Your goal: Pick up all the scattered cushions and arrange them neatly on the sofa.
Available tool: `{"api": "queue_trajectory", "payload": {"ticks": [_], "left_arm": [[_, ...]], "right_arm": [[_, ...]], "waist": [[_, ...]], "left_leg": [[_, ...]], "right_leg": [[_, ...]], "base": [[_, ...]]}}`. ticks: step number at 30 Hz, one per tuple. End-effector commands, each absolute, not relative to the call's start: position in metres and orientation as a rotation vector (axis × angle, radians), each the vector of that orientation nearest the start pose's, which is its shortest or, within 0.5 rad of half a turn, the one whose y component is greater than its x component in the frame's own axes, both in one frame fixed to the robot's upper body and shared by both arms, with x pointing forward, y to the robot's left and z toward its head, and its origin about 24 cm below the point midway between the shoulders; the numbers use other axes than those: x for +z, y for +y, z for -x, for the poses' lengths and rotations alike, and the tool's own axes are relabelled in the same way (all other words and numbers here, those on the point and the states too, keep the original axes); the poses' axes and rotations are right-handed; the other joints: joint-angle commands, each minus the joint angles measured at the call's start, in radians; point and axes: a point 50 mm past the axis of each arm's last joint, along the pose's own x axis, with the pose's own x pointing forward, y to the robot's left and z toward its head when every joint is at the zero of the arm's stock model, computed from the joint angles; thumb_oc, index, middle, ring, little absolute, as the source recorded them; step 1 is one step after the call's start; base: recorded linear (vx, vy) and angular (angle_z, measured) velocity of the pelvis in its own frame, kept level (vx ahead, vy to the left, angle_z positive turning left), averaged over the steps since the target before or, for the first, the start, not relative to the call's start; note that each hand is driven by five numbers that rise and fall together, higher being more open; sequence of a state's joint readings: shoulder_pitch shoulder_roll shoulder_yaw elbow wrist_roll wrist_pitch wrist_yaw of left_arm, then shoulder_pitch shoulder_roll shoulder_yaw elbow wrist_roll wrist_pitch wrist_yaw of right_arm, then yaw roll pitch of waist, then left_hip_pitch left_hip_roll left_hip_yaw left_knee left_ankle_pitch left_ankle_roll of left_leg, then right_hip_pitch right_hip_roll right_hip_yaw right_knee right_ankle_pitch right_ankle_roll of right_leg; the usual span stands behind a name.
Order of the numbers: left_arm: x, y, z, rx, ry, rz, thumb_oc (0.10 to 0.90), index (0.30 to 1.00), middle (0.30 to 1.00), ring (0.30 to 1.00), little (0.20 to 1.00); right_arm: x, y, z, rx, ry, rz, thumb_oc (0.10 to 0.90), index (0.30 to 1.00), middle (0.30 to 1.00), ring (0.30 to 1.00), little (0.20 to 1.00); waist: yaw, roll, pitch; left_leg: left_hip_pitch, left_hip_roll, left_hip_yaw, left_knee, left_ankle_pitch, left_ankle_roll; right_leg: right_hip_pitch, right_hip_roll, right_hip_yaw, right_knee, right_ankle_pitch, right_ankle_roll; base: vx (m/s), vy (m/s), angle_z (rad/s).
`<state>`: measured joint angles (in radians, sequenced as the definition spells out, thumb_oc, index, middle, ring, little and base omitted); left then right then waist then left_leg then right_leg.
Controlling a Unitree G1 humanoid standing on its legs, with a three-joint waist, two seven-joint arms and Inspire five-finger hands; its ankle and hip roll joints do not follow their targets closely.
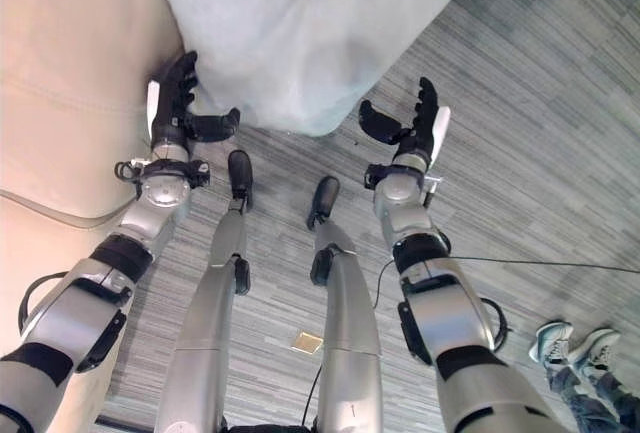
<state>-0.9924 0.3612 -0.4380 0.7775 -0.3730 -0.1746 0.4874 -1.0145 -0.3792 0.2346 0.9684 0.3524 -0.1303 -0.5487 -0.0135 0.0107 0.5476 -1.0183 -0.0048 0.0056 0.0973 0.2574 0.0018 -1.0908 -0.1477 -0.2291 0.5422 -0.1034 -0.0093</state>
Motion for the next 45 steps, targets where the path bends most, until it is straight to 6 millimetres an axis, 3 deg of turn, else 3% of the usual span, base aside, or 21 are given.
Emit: {"api": "queue_trajectory", "payload": {"ticks": [1, 7, 13, 19, 23, 25, 26, 27, 29, 31, 32, 33, 34, 36, 37, 38, 45], "left_arm": [[0.202, 0.133, -0.397, 0.188, -0.418, -0.150, 0.800, 0.900, 0.900, 0.900, 0.900], [0.213, 0.107, -0.396, 0.128, -0.457, -0.124, 0.800, 0.900, 0.900, 0.900, 0.900], [0.213, 0.101, -0.395, 0.106, -0.464, -0.134, 0.800, 0.900, 0.900, 0.900, 0.900], [0.205, 0.100, -0.393, 0.094, -0.446, -0.156, 0.800, 0.900, 0.900, 0.900, 0.900], [0.184, 0.107, -0.391, 0.098, -0.388, -0.151, 0.800, 0.900, 0.900, 0.900, 0.900], [0.159, 0.112, -0.387, 0.095, -0.313, -0.161, 0.800, 0.900, 0.900, 0.900, 0.900], [0.135, 0.117, -0.383, 0.094, -0.242, -0.180, 0.800, 0.900, 0.900, 0.900, 0.900], [0.134, 0.117, -0.382, 0.093, -0.239, -0.180, 0.800, 0.900, 0.900, 0.900, 0.900], [0.109, 0.123, -0.376, 0.095, -0.160, -0.194, 0.800, 0.900, 0.900, 0.900, 0.900], [0.081, 0.129, -0.365, 0.093, -0.072, -0.194, 0.800, 0.900, 0.900, 0.900, 0.900], [0.052, 0.137, -0.352, 0.099, 0.019, -0.197, 0.800, 0.900, 0.900, 0.900, 0.900], [0.051, 0.137, -0.351, 0.098, 0.021, -0.198, 0.800, 0.900, 0.900, 0.900, 0.900], [0.038, 0.143, -0.344, 0.107, 0.068, -0.196, 0.800, 0.900, 0.900, 0.900, 0.900], [0.011, 0.155, -0.328, 0.129, 0.169, -0.201, 0.800, 0.900, 0.900, 0.900, 0.900], [-0.016, 0.168, -0.309, 0.156, 0.271, -0.196, 0.800, 0.900, 0.900, 0.900, 0.900], [-0.016, 0.168, -0.309, 0.155, 0.272, -0.196, 0.800, 0.900, 0.900, 0.900, 0.900], [-0.101, 0.198, -0.222, 0.221, 0.663, -0.188, 0.800, 0.900, 0.900, 0.900, 0.900]], "right_arm": [[0.185, -0.213, -0.400, -0.507, -0.274, 0.143, 0.800, 0.900, 0.900, 0.900, 0.900], [0.193, -0.192, -0.404, -0.434, -0.311, 0.158, 0.800, 0.900, 0.900, 0.900, 0.900], [0.194, -0.190, -0.403, -0.423, -0.323, 0.164, 0.800, 0.900, 0.900, 0.900, 0.900], [0.179, -0.198, -0.401, -0.437, -0.272, 0.177, 0.800, 0.900, 0.900, 0.900, 0.900], [0.151, -0.213, -0.393, -0.460, -0.192, 0.195, 0.800, 0.900, 0.900, 0.900, 0.900], [0.120, -0.227, -0.383, -0.488, -0.096, 0.199, 0.800, 0.900, 0.900, 0.900, 0.900], [0.091, -0.239, -0.370, -0.510, -0.002, 0.210, 0.800, 0.900, 0.900, 0.900, 0.900], [0.090, -0.239, -0.370, -0.510, 0.001, 0.210, 0.800, 0.900, 0.900, 0.900, 0.900], [0.058, -0.248, -0.354, -0.529, 0.104, 0.207, 0.800, 0.900, 0.900, 0.900, 0.900], [0.024, -0.254, -0.333, -0.540, 0.221, 0.212, 0.800, 0.900, 0.900, 0.900, 0.900], [-0.008, -0.256, -0.309, -0.538, 0.332, 0.218, 0.800, 0.900, 0.900, 0.900, 0.900], [-0.009, -0.256, -0.308, -0.538, 0.335, 0.218, 0.800, 0.900, 0.900, 0.900, 0.900], [-0.023, -0.257, -0.296, -0.536, 0.387, 0.224, 0.800, 0.900, 0.900, 0.900, 0.900], [-0.046, -0.260, -0.273, -0.539, 0.476, 0.223, 0.800, 0.900, 0.900, 0.900, 0.900], [-0.065, -0.263, -0.251, -0.546, 0.562, 0.224, 0.800, 0.900, 0.900, 0.900, 0.900], [-0.065, -0.263, -0.251, -0.546, 0.563, 0.224, 0.800, 0.900, 0.900, 0.900, 0.900], [-0.118, -0.264, -0.174, -0.519, 0.853, 0.232, 0.800, 0.900, 0.900, 0.900, 0.900]], "waist": [[0.000, 0.036, -0.028], [-0.002, 0.037, -0.028], [-0.002, 0.037, -0.028], [-0.002, 0.036, -0.029], [-0.003, 0.030, -0.040], [-0.001, 0.029, -0.054], [-0.001, 0.029, -0.061], [-0.001, 0.029, -0.061], [0.002, 0.028, -0.072], [0.006, 0.024, -0.086], [0.009, 0.020, -0.101], [0.009, 0.020, -0.100], [0.011, 0.016, -0.109], [0.012, 0.011, -0.127], [0.016, 0.011, -0.151], [0.016, 0.011, -0.150], [0.032, -0.002, -0.258]], "left_leg": [[-0.026, 0.008, -0.021, 0.085, -0.162, -0.062], [-0.001, 0.004, -0.026, 0.067, -0.149, -0.067], [0.032, 0.004, -0.027, 0.047, -0.140, -0.072], [0.073, 0.004, -0.026, 0.030, -0.130, -0.081], [0.118, 0.003, -0.025, 0.018, -0.127, -0.086], [0.164, 0.001, -0.025, 0.003, -0.124, -0.090], [0.206, 0.003, -0.025, -0.006, -0.125, -0.091], [0.209, 0.003, -0.025, -0.007, -0.125, -0.091], [0.259, 0.003, -0.025, -0.016, -0.129, -0.092], [0.309, 0.001, -0.024, -0.015, -0.137, -0.091], [0.372, 0.003, -0.025, -0.019, -0.148, -0.089], [0.376, 0.003, -0.026, -0.020, -0.148, -0.089], [0.404, 0.003, -0.026, -0.021, -0.153, -0.088], [0.466, 0.003, -0.027, -0.025, -0.165, -0.085], [0.508, 0.003, -0.023, -0.032, -0.149, -0.077], [0.511, 0.003, -0.024, -0.033, -0.149, -0.078], [0.710, 0.006, -0.026, -0.090, -0.177, -0.068]], "right_leg": [[0.043, -0.031, 0.065, -0.183, 0.077, 0.139], [0.058, -0.023, 0.065, -0.195, 0.084, 0.135], [0.083, -0.021, 0.058, -0.209, 0.091, 0.136], [0.127, -0.020, 0.048, -0.221, 0.095, 0.136], [0.178, -0.019, 0.034, -0.240, 0.100, 0.138], [0.228, -0.018, 0.022, -0.256, 0.102, 0.139], [0.267, -0.020, 0.014, -0.260, 0.101, 0.139], [0.270, -0.020, 0.014, -0.261, 0.101, 0.139], [0.321, -0.023, 0.003, -0.267, 0.100, 0.140], [0.384, -0.027, -0.007, -0.277, 0.096, 0.138], [0.451, -0.029, -0.018, -0.287, 0.092, 0.137], [0.455, -0.029, -0.018, -0.288, 0.092, 0.137], [0.493, -0.028, -0.023, -0.297, 0.089, 0.136], [0.559, -0.029, -0.031, -0.306, 0.083, 0.134], [0.620, -0.027, -0.049, -0.335, 0.105, 0.126], [0.623, -0.026, -0.050, -0.336, 0.106, 0.126], [0.849, -0.005, -0.074, -0.421, 0.090, 0.132]], "base": [[0.00, 0.000, 0.00], [0.00, 0.000, 0.00], [0.00, 0.000, 0.00], [-0.01, -0.007, 0.01], [0.00, 0.000, 0.00], [0.00, 0.000, 0.00], [0.00, 0.000, 0.00], [0.00, 0.000, 0.00], [-0.02, 0.005, 0.05], [0.01, -0.015, 0.07], [0.02, -0.018, 0.06], [0.00, 0.000, 0.00], [0.02, -0.024, 0.06], [0.03, -0.011, 0.11], [-0.01, 0.015, 0.13], [0.01, 0.001, 0.10], [0.11, -0.037, 0.06]]}}
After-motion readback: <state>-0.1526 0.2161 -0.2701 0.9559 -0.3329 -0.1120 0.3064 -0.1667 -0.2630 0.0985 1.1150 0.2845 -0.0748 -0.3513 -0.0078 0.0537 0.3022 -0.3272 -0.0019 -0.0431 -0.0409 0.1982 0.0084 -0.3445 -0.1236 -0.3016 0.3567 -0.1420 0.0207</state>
